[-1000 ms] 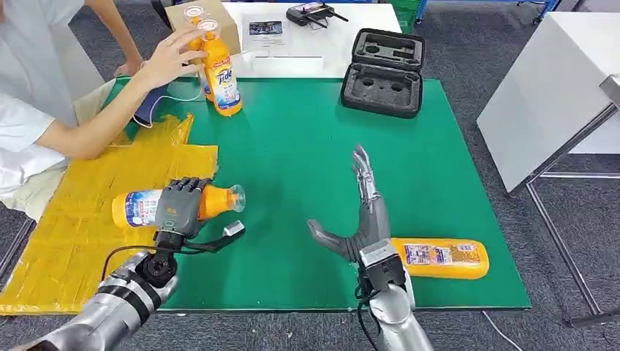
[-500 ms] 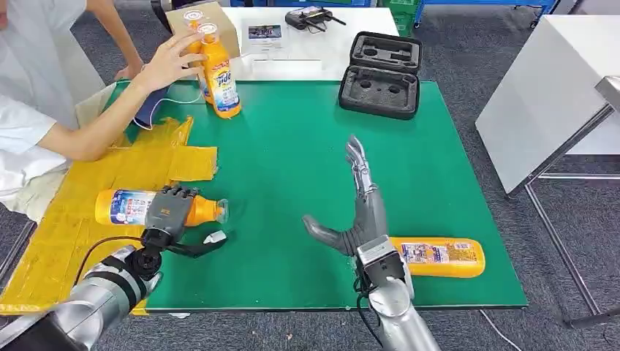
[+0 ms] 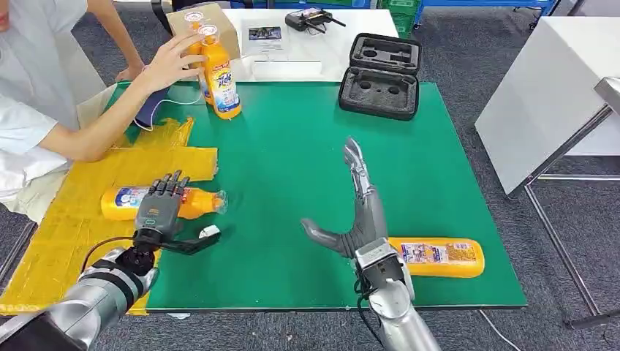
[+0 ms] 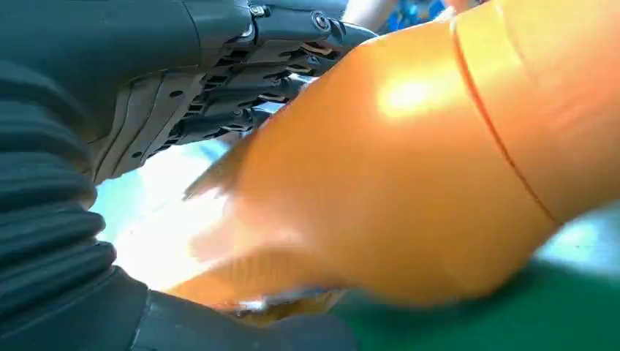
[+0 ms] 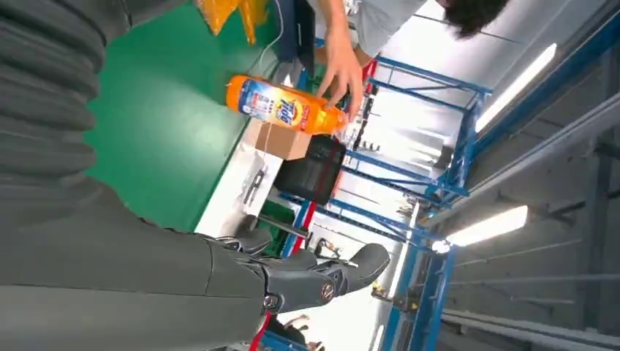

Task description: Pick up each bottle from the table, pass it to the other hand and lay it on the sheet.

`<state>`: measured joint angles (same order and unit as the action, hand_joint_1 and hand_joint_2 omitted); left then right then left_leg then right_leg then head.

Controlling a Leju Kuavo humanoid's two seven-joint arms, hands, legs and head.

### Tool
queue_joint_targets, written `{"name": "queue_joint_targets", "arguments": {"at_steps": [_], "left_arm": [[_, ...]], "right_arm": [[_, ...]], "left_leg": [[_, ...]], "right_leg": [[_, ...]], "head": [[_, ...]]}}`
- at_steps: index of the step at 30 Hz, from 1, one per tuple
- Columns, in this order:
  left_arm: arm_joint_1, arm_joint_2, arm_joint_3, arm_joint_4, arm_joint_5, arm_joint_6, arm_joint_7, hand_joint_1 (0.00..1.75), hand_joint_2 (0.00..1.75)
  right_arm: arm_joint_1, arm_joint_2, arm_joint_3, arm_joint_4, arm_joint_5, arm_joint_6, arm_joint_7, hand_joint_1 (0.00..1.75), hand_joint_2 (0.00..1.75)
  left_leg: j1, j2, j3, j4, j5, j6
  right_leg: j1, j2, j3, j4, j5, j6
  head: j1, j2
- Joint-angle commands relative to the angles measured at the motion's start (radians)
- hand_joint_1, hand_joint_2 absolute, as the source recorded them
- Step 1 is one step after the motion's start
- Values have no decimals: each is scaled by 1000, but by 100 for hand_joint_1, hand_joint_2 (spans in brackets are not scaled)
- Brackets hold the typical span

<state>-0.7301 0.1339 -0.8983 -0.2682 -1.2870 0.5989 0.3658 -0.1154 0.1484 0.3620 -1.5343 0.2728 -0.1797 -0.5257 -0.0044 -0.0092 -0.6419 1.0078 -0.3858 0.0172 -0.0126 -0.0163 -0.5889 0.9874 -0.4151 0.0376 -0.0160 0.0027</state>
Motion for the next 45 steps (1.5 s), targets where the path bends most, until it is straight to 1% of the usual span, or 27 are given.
{"name": "queue_joint_targets", "arguments": {"at_steps": [1, 3, 4, 5, 7, 8, 11, 13, 15, 17, 18, 19, 20, 24, 25, 26, 27, 28, 29, 30, 32, 34, 36, 39, 40, 41, 45], "left_arm": [[67, -54, 179, 48, 91, -24, -109, 0, 175], [77, -62, 223, 33, 97, 52, -145, 0, 175], [85, -71, 255, 22, 124, 80, -193, 0, 175], [115, -73, 350, -63, 162, 99, -286, 0, 175], [171, -130, 600, -166, 239, 99, -557, 0, 175], [175, -146, 629, -172, 246, 99, -587, 0, 175], [175, -146, 629, -172, 246, 99, -587, 0, 175], [175, -146, 629, -172, 246, 99, -587, 0, 175], [175, -146, 629, -172, 246, 99, -587, 0, 175], [182, -203, 759, -159, 393, 84, -884, 0, 175], [197, -215, 771, -187, 420, 56, -950, 0, 175], [222, -229, 766, -231, 424, 40, -975, 0, 175], [280, -240, 738, -336, 415, 1, -1012, 0, 0], [425, -264, 652, -586, 437, -65, -1035, 0, 0], [461, -272, 622, -639, 380, 53, -1032, 0, 0], [485, -284, 609, -681, 386, 85, -1045, 0, 0], [512, -289, 588, -734, 402, 88, -1048, 0, 175], [540, -295, 566, -807, 417, 99, -1055, 0, 175], [572, -307, 544, -885, 442, 99, -1064, 0, 175], [599, -310, 515, -964, 491, 37, -1051, 0, 175], [641, -304, 471, -1088, 554, -82, -1006, 0, 175], [649, -310, 464, -1102, 602, -161, -971, 0, 175], [643, -325, 474, -1072, 642, -205, -963, 0, 175], [634, -339, 489, -1028, 684, -235, -995, 0, 175], [635, -339, 485, -1026, 688, -228, -1026, 0, 175], [637, -341, 483, -1029, 718, -251, -1042, 0, 175], [640, -336, 493, -1053, 820, -360, -1031, 0, 175]], "right_arm": [[1, -22, -22, 52, 21, 2, 4, 0, 175], [6, -18, -34, 53, 28, 8, 3, 0, 175], [9, -18, -36, 55, 30, 9, 3, 0, 175], [14, -17, -42, 54, 34, 10, 2, 0, 175], [32, -15, -58, 46, 43, 10, 0, 0, 175], [39, -18, -62, 41, 45, 11, -1, 0, 175], [39, -18, -62, 41, 45, 11, -1, 0, 175], [39, -18, -62, 41, 45, 11, -1, 0, 175], [39, -18, -62, 41, 45, 11, -1, 0, 175], [54, -15, -81, 30, 56, 16, 1, 0, 175], [57, -14, -87, 27, 60, 20, 3, 0, 175], [61, -16, -95, 26, 62, 24, 3, 0, 175], [66, -15, -105, 26, 72, 32, 5, 0, 175], [54, -19, -118, 58, 154, 10, 34, 0, 175], [45, -20, -116, 73, 200, -16, 51, 0, 175], [38, -22, -114, 85, 237, -38, 66, 0, 175], [29, -22, -111, 99, 256, -47, 79, 0, 175], [16, -32, -103, 119, 317, -68, 111, 0, 175], [-8, -56, -79, 154, 449, -108, 168, 0, 175], [-27, -68, -68, 186, 537, -132, 201, 0, 175], [-52, -107, -55, 243, 654, -121, 259, 0, 175], [-41, -159, -54, 260, 720, -101, 280, 0, 175], [-7, -224, -63, 256, 778, -70, 303, 0, 175], [59, -312, -92, 231, 821, -37, 288, 0, 175], [65, -336, -101, 240, 835, -27, 280, 0, 175], [63, -366, -93, 260, 876, -3, 292, 0, 175], [108, -434, -138, 276, 879, 3, 272, 0, 175]], "left_leg": [[0, 1, 4, -2, -1, -1], [0, 2, 4, -2, -1, -1], [0, 2, 4, -2, -1, -1], [0, 2, 5, -3, -1, -1], [0, 2, 5, -3, -1, -1], [-1, -2, 3, -2, 0, 0], [0, -5, 2, 0, -1, -1], [0, -5, 0, -1, -1, -1], [0, -1, -2, 0, -2, -1], [-1, -2, 0, -1, -3, -2], [0, -2, -1, 0, -2, -2], [0, -3, -2, 0, -2, -1], [-1, -3, -2, -1, -1, -1], [-1, 0, -2, 0, -3, 0], [-1, 1, -3, 0, -4, -1], [-1, 1, -4, 0, -4, -1], [-1, 1, -2, 0, -6, -1], [-1, 1, -3, 0, -5, -1], [-1, 0, -6, 0, -4, -1], [-1, 0, -7, 0, -4, 0], [-1, 1, -7, 1, -5, 0], [0, 2, -4, 1, -7, 0], [-1, -2, -7, 0, -5, 0], [0, -7, 0, -1, -7, 0], [0, -8, -4, -1, -5, 0], [0, -10, -2, -1, -6, 0], [-1, -8, -7, 0, -6, 2]], "right_leg": [[0, 2, 4, -2, 0, 0], [0, 2, 5, -3, -1, -1], [0, 2, 5, -3, -1, 0], [0, 3, 5, -3, -1, -1], [0, 2, 6, -4, -1, -1], [-1, -2, 4, -3, -1, 0], [-1, -3, -1, -2, -3, -1], [-1, -2, -2, -2, -5, 0], [0, 2, 0, -2, -3, 1], [-1, 0, 1, -2, -3, -2], [-1, -2, 0, -2, -2, -2], [-1, -3, 0, -2, -2, -1], [-1, -3, -2, -1, -2, -1], [-1, -1, 0, -2, -3, -1], [-1, 0, -2, -2, -3, -1], [-1, 0, -3, -2, -3, -1], [-1, 1, 0, -2, -4, -1], [-1, 0, -2, -2, -4, -1], [-1, -1, -5, -2, -3, -1], [-1, -1, -6, -2, -2, -1], [-1, 1, -5, -2, -4, 1], [0, 2, -2, -3, -5, 1], [-1, -2, -4, -3, -4, 1], [0, -6, 6, -6, -7, 1], [0, -6, 1, -5, -6, 2], [0, -8, 4, -5, -7, 2], [-1, -5, -3, -3, -5, 3]], "head": [[0, 0], [0, 0], [0, 0], [0, 0], [0, 0], [0, 0], [0, 0], [0, 0], [0, 0], [0, 0], [0, 0], [0, 0], [-1, 0], [0, 0], [0, 0], [0, 0], [0, 0], [0, 0], [0, 0], [0, 0], [0, 0], [0, 0], [0, 0], [-1, 0], [-1, 0], [0, 0], [-1, 0]]}}
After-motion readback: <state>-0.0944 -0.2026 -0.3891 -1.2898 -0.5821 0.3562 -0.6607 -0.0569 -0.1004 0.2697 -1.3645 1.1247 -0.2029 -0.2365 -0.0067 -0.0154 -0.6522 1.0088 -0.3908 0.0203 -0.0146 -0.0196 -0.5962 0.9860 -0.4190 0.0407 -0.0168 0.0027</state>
